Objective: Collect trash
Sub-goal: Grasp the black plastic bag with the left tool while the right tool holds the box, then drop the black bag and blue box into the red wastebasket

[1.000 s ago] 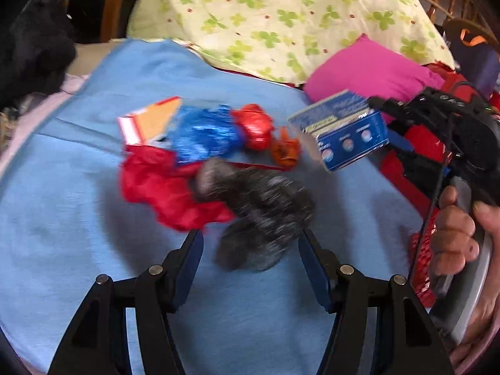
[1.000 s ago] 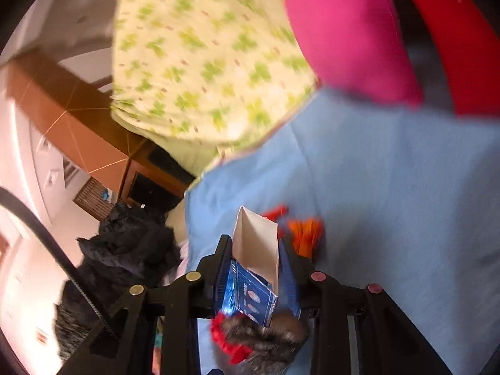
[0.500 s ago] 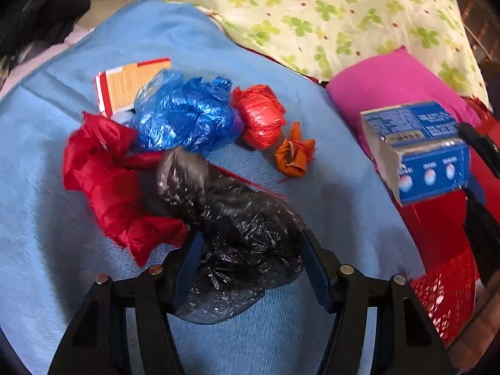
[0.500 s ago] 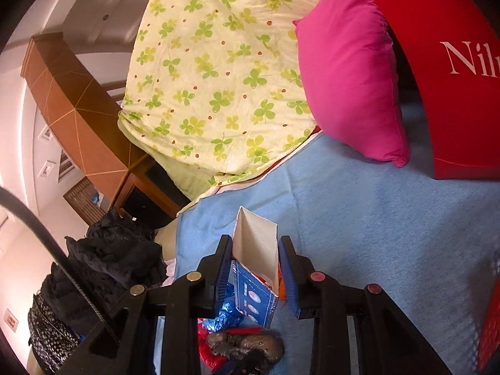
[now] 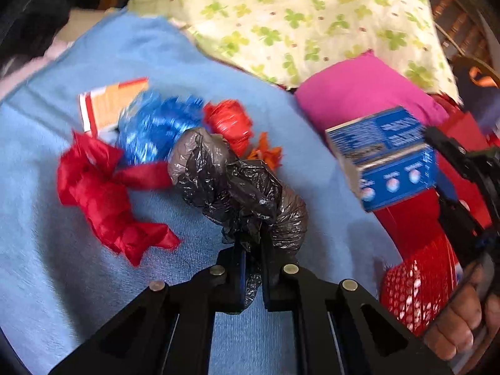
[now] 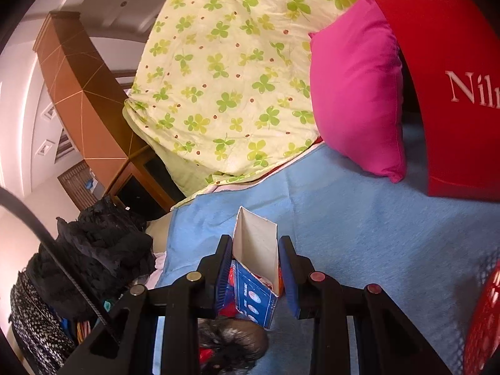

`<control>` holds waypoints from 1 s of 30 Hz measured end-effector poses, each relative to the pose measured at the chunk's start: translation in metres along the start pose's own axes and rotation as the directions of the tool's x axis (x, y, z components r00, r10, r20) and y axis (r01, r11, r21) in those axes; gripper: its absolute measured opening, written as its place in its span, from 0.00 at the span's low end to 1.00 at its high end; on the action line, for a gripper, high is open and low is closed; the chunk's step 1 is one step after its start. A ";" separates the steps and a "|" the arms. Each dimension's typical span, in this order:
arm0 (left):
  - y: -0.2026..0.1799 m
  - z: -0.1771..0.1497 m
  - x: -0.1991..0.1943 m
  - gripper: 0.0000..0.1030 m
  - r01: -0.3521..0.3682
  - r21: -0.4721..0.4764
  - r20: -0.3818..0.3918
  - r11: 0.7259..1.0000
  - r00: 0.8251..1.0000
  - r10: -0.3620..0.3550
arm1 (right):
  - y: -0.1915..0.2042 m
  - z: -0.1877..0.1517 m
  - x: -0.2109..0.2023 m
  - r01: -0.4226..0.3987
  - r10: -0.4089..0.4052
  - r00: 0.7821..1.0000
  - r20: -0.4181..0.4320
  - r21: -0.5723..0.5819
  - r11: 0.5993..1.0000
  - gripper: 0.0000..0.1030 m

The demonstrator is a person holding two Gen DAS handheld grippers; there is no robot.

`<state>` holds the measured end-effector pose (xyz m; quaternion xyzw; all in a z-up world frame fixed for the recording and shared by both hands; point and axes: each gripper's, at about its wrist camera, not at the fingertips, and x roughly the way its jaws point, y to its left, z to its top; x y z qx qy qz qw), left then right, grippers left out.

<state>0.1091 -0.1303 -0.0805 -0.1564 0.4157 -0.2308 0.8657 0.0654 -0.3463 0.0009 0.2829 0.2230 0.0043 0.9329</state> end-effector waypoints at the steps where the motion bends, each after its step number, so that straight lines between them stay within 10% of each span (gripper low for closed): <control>1: -0.003 0.000 -0.007 0.08 -0.001 0.030 0.014 1.000 1.000 0.000 | 0.001 0.000 -0.003 0.001 -0.001 1.000 0.008 -0.009 1.000 0.32; 20: -0.025 -0.015 -0.082 0.08 -0.111 0.300 0.213 0.947 0.976 0.047 | 0.030 0.003 -0.093 0.027 0.002 0.989 0.150 -0.187 0.982 0.32; 30: -0.113 -0.039 -0.095 0.08 0.055 0.388 0.164 0.920 0.978 -0.128 | 0.002 0.018 -0.169 0.123 -0.063 0.954 0.293 -0.192 0.974 0.32</control>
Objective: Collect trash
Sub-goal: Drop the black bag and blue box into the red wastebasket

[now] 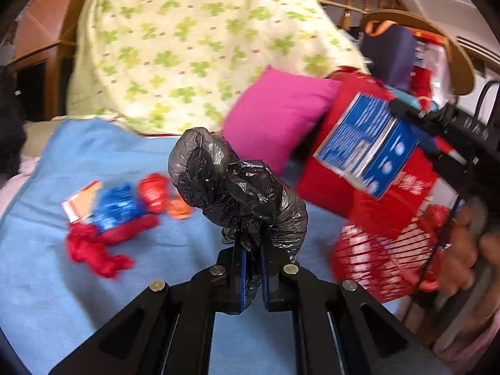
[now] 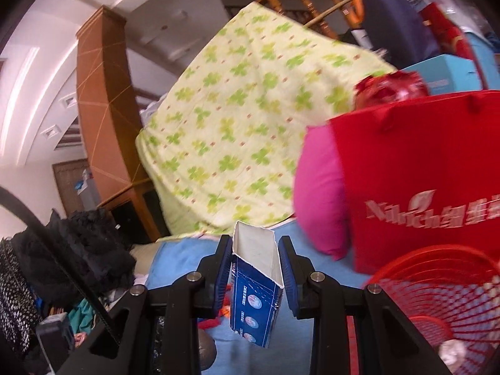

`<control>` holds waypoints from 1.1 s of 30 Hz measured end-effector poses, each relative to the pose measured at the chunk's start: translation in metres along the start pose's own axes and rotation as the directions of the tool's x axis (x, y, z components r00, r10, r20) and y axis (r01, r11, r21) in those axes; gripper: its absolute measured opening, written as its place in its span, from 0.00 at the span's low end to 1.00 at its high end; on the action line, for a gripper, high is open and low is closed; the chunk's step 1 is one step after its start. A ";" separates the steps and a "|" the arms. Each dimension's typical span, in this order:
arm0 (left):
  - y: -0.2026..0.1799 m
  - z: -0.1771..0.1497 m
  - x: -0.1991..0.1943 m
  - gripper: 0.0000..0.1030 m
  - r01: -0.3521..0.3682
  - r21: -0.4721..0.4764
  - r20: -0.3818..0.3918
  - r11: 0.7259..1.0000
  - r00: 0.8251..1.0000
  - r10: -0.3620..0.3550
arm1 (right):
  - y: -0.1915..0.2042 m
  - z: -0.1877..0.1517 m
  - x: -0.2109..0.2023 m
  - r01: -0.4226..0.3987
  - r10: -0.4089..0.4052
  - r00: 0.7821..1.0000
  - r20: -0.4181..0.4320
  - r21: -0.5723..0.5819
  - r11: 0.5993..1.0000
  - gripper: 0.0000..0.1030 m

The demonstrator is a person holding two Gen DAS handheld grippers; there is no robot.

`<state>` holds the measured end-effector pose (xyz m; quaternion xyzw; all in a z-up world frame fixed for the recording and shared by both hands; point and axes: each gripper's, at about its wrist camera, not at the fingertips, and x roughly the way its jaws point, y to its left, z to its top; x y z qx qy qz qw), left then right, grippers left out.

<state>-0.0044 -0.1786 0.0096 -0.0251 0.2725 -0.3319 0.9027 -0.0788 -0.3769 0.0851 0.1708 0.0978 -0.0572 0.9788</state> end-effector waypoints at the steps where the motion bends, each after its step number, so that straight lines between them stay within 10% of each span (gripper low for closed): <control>1: -0.014 0.006 0.001 0.08 0.021 0.018 -0.001 1.000 1.000 -0.021 | -0.010 0.003 -0.008 0.016 -0.016 1.000 0.014 0.012 1.000 0.32; 12: -0.144 0.026 0.025 0.08 0.177 0.209 -0.054 0.962 0.984 -0.169 | -0.126 0.028 -0.058 0.207 -0.224 0.972 0.067 0.195 0.959 0.32; 20: -0.198 0.003 0.060 0.13 0.177 0.311 -0.167 0.934 0.977 -0.129 | -0.175 0.028 -0.055 0.275 -0.273 0.961 -0.049 0.297 0.914 0.34; 22: -0.203 0.000 0.063 0.21 0.180 0.322 -0.178 0.930 0.976 -0.127 | -0.180 0.027 -0.056 0.270 -0.262 0.963 -0.068 0.319 0.908 0.37; 25: -0.199 0.000 0.060 0.50 0.169 0.311 -0.170 0.935 0.978 -0.120 | -0.182 0.026 -0.058 0.276 -0.272 0.960 -0.061 0.339 0.899 0.68; 33: -0.143 0.003 0.033 0.54 0.107 0.261 -0.110 0.959 0.991 -0.081 | -0.141 0.030 -0.068 0.188 -0.213 0.975 0.069 0.268 0.945 0.68</control>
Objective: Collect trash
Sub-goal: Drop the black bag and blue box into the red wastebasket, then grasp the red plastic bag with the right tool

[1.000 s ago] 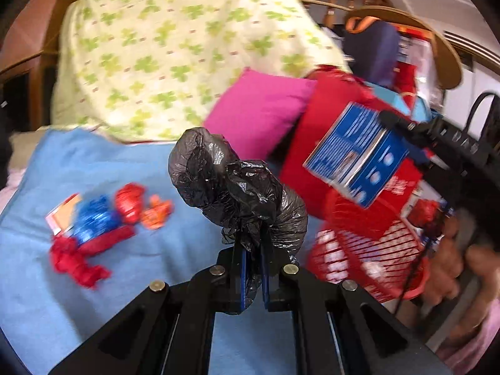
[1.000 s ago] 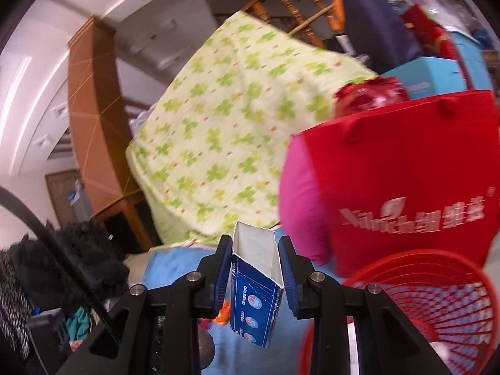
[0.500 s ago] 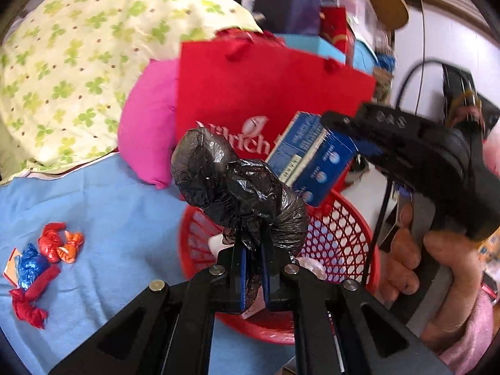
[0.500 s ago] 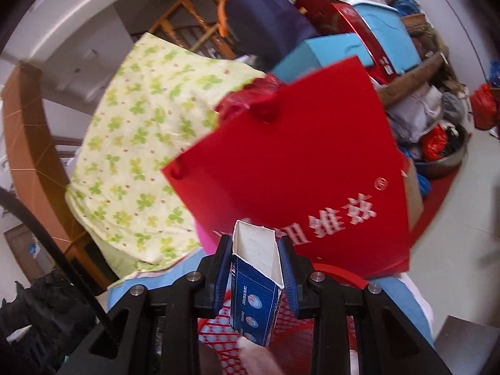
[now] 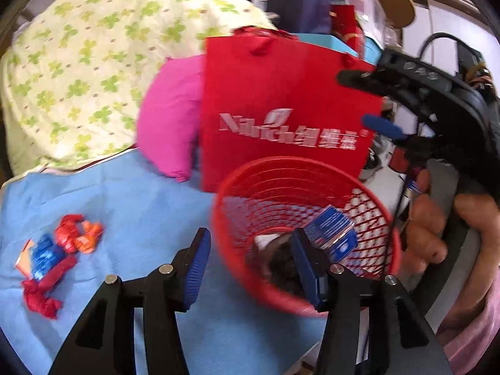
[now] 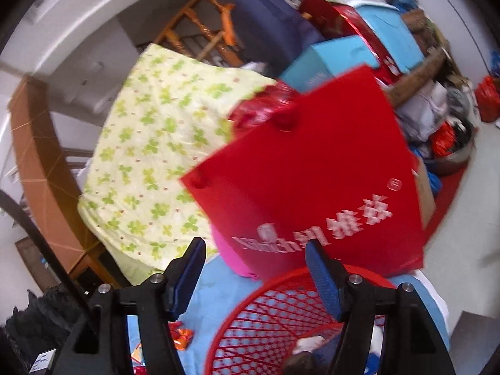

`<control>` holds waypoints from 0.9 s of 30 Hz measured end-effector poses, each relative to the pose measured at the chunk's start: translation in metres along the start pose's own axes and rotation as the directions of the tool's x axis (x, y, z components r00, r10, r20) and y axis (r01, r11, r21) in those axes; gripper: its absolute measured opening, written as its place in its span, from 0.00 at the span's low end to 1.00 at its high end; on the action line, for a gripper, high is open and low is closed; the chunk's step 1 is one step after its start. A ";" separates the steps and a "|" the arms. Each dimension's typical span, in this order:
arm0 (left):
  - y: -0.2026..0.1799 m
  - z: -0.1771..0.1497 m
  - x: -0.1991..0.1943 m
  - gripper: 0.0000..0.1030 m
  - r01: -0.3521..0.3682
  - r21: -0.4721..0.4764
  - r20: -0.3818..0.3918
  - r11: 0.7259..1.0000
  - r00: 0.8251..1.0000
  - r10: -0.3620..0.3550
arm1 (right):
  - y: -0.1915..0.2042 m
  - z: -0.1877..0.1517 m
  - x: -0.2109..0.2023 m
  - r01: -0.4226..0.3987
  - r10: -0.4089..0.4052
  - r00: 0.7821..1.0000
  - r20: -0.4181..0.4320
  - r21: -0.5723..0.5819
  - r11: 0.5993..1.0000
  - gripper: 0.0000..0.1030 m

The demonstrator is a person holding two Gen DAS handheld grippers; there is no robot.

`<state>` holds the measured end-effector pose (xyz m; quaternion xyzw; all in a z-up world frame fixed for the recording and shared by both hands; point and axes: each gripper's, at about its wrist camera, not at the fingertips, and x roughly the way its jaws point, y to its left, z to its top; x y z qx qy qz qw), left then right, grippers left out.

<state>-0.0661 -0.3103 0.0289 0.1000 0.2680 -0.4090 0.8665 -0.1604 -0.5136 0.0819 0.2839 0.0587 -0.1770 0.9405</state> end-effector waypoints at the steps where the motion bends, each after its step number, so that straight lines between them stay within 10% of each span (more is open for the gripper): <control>1: 0.011 -0.004 -0.004 0.54 -0.020 -0.015 -0.001 1.000 1.000 0.020 | 0.009 -0.002 0.000 -0.017 0.017 1.000 0.006 -0.019 1.000 0.68; 7: 0.079 -0.040 -0.023 0.54 -0.168 -0.103 -0.034 0.980 0.986 0.165 | 0.077 -0.028 0.001 -0.174 0.176 0.984 0.001 -0.135 0.975 0.68; 15: 0.181 -0.091 -0.059 0.54 -0.384 -0.234 -0.094 0.893 0.923 0.373 | 0.156 -0.093 0.032 -0.333 0.306 0.940 -0.154 -0.199 0.922 0.68; 27: 0.270 -0.121 -0.078 0.54 -0.457 -0.428 -0.177 0.780 0.889 0.423 | 0.193 -0.170 0.103 -0.377 0.302 0.858 -0.415 -0.110 0.920 0.68</control>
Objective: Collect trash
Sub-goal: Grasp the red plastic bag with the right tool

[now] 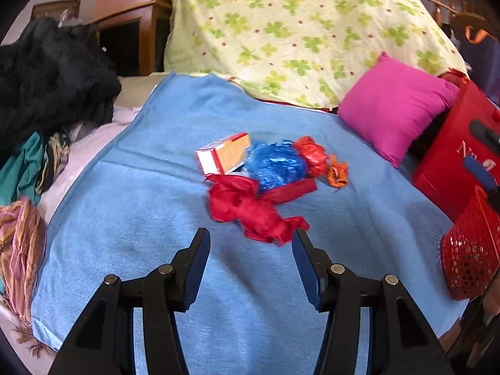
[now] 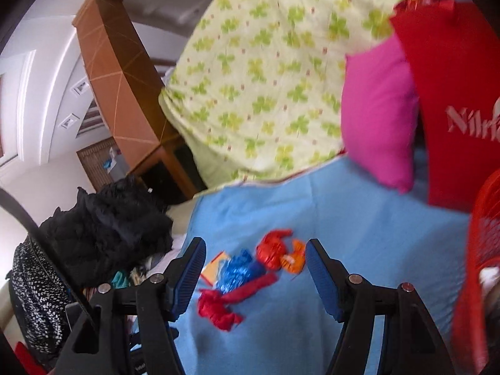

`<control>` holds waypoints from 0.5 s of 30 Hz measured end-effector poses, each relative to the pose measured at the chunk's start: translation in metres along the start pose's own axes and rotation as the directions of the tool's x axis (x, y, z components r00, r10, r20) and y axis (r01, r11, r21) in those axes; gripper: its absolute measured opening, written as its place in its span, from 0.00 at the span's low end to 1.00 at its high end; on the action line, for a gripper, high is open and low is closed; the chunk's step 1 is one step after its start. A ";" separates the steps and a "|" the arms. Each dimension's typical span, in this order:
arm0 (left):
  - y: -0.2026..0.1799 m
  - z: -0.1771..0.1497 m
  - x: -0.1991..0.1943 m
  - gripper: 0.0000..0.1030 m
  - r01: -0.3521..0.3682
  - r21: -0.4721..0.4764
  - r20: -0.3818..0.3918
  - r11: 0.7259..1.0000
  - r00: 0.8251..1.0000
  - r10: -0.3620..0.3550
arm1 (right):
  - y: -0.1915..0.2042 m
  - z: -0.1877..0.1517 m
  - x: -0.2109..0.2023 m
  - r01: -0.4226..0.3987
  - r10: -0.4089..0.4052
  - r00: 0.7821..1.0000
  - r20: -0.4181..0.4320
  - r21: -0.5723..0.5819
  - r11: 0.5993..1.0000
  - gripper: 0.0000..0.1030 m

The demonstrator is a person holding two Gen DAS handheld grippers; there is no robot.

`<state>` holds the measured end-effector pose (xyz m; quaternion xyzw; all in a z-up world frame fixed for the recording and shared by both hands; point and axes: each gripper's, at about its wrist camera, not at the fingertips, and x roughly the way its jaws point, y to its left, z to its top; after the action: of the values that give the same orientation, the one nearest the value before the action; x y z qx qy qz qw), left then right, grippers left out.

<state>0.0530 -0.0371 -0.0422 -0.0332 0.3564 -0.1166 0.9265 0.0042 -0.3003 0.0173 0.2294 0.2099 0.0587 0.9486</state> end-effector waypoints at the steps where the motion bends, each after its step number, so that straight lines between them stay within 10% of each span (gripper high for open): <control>1: 0.003 0.001 0.003 0.54 0.003 -0.006 -0.007 1.000 1.000 -0.003 | -0.001 -0.002 0.006 -0.001 0.001 1.000 -0.016 0.008 1.000 0.68; 15: 0.022 0.020 0.062 0.54 0.048 -0.089 -0.091 0.995 0.994 -0.056 | -0.049 -0.018 0.112 -0.013 0.063 0.969 -0.239 0.202 0.979 0.63</control>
<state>0.1153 -0.0315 -0.0708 -0.0770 0.4030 -0.1268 0.9031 0.0985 -0.3135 -0.0611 0.3181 0.3255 0.0835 0.8865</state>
